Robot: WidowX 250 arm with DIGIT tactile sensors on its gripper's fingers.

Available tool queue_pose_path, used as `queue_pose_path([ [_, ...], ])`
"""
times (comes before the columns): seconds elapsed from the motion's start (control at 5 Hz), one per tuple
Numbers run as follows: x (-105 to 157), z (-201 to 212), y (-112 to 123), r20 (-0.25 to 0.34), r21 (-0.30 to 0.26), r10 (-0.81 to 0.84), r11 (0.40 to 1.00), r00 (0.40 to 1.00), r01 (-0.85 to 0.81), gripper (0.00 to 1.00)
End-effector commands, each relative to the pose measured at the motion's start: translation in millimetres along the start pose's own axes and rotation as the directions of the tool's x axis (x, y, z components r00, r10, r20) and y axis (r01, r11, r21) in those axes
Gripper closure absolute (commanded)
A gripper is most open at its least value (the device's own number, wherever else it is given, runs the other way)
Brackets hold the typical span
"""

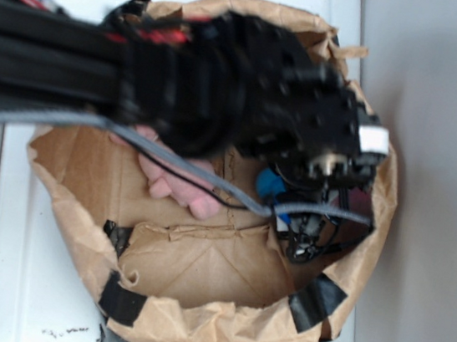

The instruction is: Grab the blue ball.

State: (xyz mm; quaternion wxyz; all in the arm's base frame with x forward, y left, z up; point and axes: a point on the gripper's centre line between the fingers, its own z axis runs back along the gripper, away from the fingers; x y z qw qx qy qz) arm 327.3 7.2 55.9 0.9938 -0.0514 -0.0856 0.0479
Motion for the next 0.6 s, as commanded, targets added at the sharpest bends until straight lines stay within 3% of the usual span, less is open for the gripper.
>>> queue_pose_path([
  [0.0,-1.7,90.9,21.8,0.050,-0.078,-0.059,0.995,0.997,0.062,1.00],
  [0.4,-13.5,118.4,27.1,0.118,-0.089,-0.076,0.992,0.990,0.087,1.00],
])
